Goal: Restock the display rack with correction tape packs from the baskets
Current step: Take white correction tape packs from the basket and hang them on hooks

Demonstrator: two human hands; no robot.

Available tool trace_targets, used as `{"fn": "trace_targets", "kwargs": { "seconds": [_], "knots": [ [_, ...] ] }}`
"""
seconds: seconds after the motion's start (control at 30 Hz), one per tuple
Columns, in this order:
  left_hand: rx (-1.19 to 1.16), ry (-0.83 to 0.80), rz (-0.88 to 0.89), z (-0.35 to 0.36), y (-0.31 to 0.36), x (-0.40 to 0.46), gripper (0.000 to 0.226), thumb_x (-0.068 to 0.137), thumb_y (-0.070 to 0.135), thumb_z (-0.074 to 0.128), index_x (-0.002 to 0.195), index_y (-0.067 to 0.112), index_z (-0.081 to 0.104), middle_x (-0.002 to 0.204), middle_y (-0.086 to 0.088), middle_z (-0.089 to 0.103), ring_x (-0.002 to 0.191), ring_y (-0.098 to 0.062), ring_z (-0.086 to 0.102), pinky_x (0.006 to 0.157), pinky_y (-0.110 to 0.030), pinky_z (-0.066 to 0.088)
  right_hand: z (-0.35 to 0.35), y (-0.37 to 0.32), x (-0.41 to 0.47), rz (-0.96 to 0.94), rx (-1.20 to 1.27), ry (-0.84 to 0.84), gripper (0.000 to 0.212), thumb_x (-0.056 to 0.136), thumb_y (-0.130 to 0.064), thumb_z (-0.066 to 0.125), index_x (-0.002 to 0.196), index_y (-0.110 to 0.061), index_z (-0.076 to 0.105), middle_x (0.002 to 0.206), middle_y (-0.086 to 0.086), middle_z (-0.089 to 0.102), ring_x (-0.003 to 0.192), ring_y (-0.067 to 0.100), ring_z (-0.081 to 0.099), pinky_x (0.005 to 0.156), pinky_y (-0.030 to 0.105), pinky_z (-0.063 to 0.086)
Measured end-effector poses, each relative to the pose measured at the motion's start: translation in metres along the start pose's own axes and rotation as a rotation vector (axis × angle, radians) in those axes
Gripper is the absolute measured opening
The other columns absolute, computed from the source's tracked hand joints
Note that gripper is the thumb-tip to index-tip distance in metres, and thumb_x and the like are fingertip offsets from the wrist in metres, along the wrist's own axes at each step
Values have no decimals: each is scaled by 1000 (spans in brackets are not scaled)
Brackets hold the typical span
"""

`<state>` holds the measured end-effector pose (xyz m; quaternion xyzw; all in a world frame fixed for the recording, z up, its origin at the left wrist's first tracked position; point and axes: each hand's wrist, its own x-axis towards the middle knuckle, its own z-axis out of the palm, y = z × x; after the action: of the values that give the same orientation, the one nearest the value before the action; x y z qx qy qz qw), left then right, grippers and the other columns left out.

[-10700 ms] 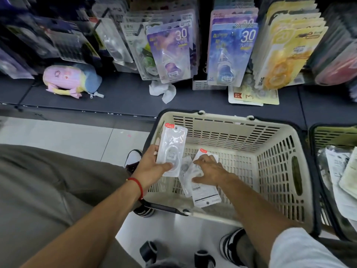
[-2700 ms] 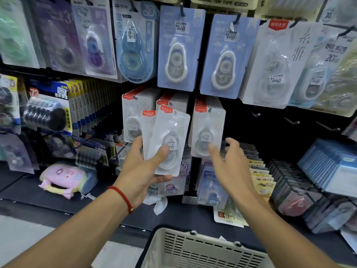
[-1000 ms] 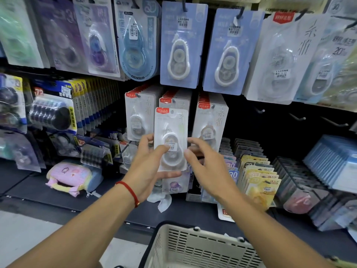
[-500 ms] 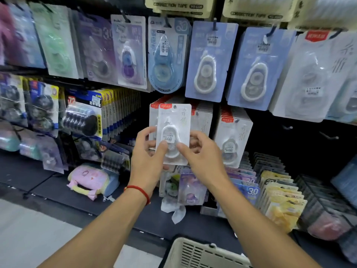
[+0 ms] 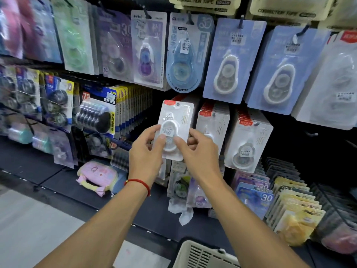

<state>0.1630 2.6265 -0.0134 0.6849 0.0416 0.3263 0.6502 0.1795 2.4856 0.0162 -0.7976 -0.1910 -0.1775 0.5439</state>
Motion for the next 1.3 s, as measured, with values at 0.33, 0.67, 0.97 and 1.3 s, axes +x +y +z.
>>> {"fn": "trace_targets", "kwargs": {
  "seconds": [0.33,0.67,0.97,1.3],
  "knots": [
    [530,55,301,14,-5,-3,46,91,4,70,135,19,67,125,-15,55,112,-35,52,96,-46,47,-49,25,-36,-146,-689,120,43,96,-20,66,138,-17,63,139,2,55,128,23,51,104,48,49],
    [727,-197,257,26,1,-17,80,86,5,69,158,27,43,163,-19,25,147,-42,28,115,-55,39,-124,53,-66,-45,-1059,-232,70,95,-15,59,160,-25,35,175,1,-9,162,23,5,122,43,31],
    [942,-644,294,53,28,-107,47,94,28,60,141,28,54,141,-5,49,135,-31,38,108,-45,42,-214,94,-194,345,-1055,-428,44,99,-27,56,143,-28,57,153,-6,43,142,18,46,107,36,46],
    [1261,-916,-220,6,-120,-249,83,98,34,63,164,39,14,173,-6,3,154,-38,17,115,-56,41,-254,196,-308,1042,-1028,-384,72,104,-46,53,165,-27,19,175,6,6,161,32,9,126,58,20]
  ]
}}
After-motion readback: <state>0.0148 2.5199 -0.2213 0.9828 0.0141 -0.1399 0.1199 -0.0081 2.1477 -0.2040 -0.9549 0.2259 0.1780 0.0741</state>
